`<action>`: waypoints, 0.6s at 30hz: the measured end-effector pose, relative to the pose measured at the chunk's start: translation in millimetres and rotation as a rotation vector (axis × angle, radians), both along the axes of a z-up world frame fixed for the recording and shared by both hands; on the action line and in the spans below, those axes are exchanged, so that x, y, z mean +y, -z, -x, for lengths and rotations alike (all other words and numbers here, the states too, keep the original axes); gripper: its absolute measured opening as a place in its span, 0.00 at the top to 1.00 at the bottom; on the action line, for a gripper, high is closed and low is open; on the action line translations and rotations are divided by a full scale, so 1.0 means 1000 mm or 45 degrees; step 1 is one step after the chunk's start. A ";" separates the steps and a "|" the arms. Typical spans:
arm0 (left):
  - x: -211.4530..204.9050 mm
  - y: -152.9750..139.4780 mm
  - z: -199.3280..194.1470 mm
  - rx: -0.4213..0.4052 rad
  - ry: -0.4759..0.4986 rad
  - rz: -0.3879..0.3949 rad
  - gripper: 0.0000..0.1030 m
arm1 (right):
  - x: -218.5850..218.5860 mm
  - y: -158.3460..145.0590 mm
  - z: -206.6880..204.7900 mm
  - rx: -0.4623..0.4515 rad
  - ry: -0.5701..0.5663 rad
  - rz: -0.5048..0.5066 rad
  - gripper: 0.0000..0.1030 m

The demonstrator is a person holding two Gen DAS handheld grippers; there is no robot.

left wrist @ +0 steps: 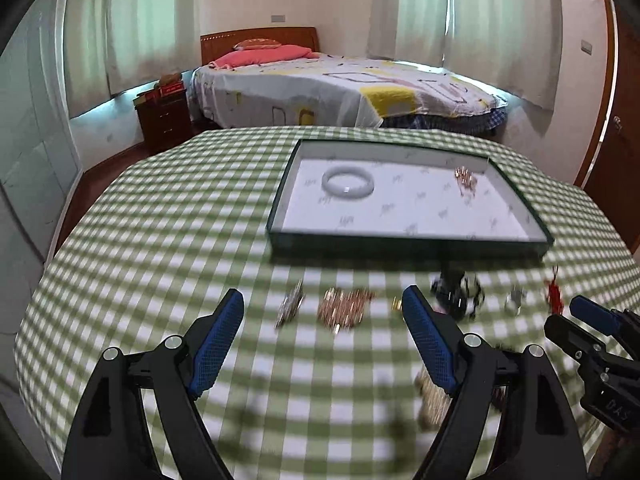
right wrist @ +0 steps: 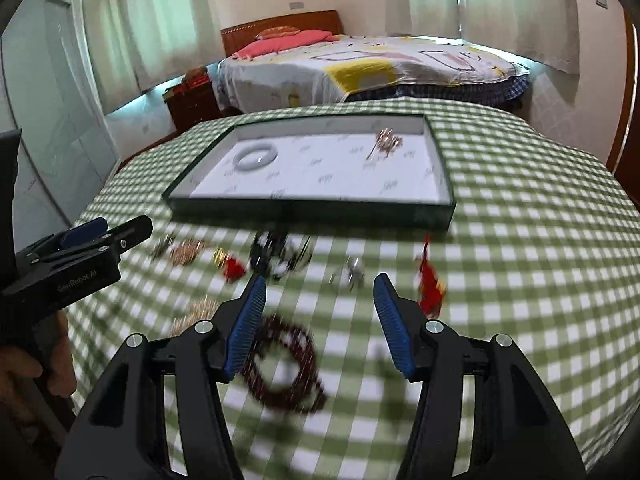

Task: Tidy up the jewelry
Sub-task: 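Lift both grippers out of the tray back toward the jewelry row, then grasp the dark red bead bracelet with the right gripper while the left grasps the pearl strand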

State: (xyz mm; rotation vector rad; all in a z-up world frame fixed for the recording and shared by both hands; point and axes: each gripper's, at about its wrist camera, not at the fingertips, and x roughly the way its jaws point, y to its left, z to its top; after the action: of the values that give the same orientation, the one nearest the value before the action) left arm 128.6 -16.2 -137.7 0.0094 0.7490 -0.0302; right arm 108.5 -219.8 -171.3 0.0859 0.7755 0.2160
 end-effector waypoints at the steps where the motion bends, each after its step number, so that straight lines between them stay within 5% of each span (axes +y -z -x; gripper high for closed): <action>1: 0.001 0.002 0.006 0.002 -0.002 -0.007 0.24 | 0.002 0.001 0.003 0.002 -0.007 0.001 0.47; 18: 0.010 0.022 0.036 0.031 -0.023 -0.013 0.24 | 0.027 0.026 0.007 0.052 -0.058 0.053 0.44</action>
State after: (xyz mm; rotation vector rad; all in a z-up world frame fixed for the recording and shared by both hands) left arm 93.0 -6.3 -159.4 0.0118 0.7737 -0.0093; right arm 101.1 -192.8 -197.7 0.0335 0.8224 0.2420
